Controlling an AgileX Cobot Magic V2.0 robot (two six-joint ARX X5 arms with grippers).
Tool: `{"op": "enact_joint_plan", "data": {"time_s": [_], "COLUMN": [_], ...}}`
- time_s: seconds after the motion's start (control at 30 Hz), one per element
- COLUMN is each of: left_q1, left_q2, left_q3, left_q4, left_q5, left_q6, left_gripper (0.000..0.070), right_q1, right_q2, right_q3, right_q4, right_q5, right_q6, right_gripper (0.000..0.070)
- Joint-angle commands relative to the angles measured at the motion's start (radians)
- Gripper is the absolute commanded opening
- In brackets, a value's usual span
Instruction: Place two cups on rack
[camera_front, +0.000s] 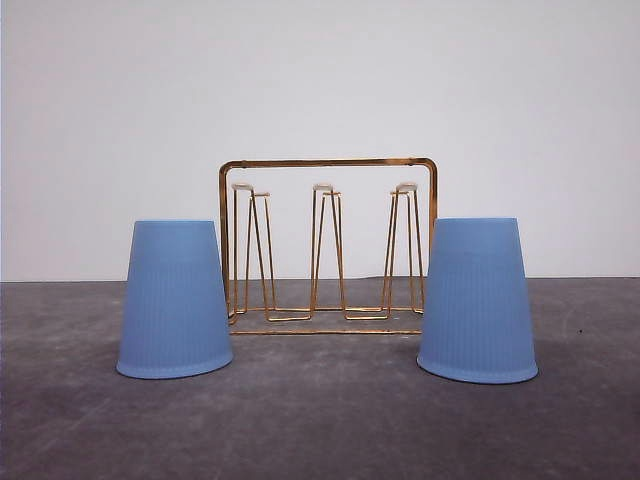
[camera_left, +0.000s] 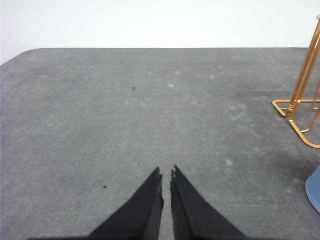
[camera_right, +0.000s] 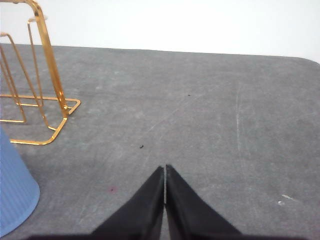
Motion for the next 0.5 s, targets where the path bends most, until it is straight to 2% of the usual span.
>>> {"op": "enact_joint_plan", "data": {"time_s": [0.0, 0.07, 0.17, 0.37, 0.47], "left_q1": [-0.001, -0.001, -0.001, -0.001, -0.001], "left_q2": [-0.002, -0.002, -0.002, -0.002, -0.002], "left_q3": [-0.015, -0.015, -0.015, -0.015, -0.013], "left_q4": [-0.003, -0.003, -0.003, -0.002, 0.007], "left_q5": [0.001, 0.001, 0.002, 0.002, 0.002], "left_q6": [0.013, 0.012, -0.034, -0.227, -0.347], "left_gripper": [0.0022, 0.0022, 0.0022, 0.0022, 0.002], "right_q1": [-0.001, -0.001, -0.001, 0.0, 0.0], "right_q2": [0.001, 0.001, 0.001, 0.001, 0.001], "right_q3": [-0.002, -0.002, -0.002, -0.002, -0.001], "right_q4": [0.01, 0.01, 0.01, 0.036, 0.094], "right_q5": [0.004, 0.003, 0.003, 0.0, 0.0], "right_q6": [-0.023, -0.024, -0.024, 0.007, 0.104], "right_gripper": [0.0, 0.0, 0.0, 0.0, 0.0]}}
